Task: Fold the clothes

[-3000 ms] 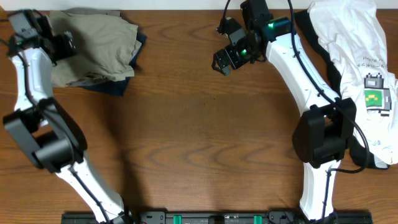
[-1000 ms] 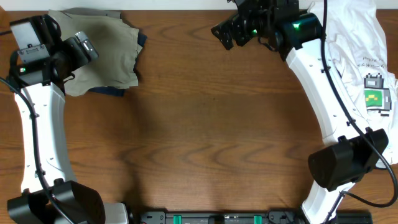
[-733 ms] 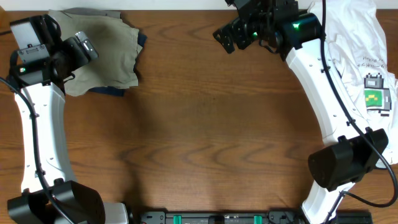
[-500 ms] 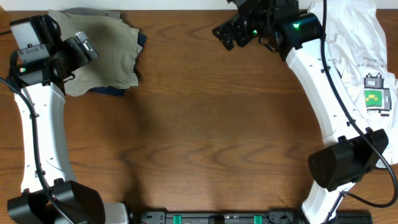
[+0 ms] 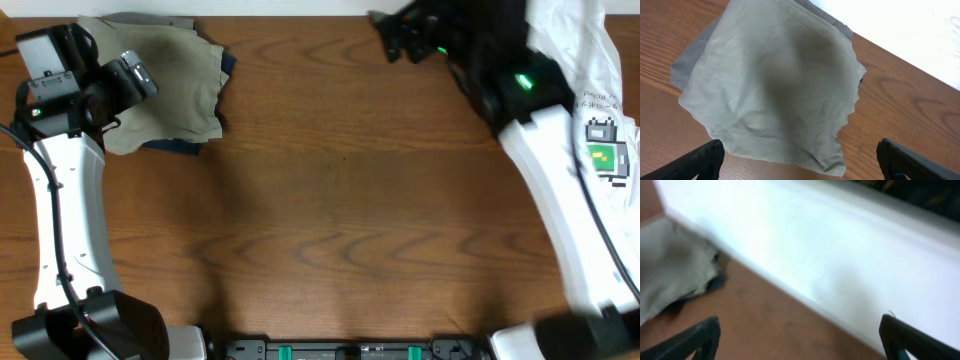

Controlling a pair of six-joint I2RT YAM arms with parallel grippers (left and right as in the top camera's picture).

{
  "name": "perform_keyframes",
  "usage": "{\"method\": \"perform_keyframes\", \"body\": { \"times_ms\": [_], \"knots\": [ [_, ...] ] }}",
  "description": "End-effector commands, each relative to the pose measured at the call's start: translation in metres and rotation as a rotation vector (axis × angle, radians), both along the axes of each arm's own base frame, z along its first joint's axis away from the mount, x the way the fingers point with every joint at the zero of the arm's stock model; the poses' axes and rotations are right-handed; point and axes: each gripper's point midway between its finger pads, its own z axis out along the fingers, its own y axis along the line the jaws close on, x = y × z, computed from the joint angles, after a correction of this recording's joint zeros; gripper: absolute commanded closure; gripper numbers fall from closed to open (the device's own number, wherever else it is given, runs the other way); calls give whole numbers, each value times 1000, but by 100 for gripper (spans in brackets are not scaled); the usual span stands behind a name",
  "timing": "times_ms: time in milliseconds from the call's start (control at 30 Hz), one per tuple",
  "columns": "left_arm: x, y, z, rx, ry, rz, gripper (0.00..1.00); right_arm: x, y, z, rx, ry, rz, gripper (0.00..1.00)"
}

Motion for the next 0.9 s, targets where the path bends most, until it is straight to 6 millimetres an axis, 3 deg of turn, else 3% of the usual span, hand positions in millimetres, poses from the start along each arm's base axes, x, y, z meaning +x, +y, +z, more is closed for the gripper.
{"method": "perform_keyframes", "body": {
  "times_ms": [0, 400, 633, 867],
  "knots": [
    [1, 2, 4, -3, -8, 10, 2, -24, -37, -22, -4, -17, -76, 1],
    [1, 2, 4, -3, -8, 10, 2, -130, -125, -110, 133, -81, -281, 1],
    [1, 2, 4, -3, -8, 10, 2, -179, -146, -162, 147, -208, -347, 1],
    [1, 2, 4, -3, -8, 10, 2, -199, -153, -207, 142, -212, -387, 1]
  ]
}}
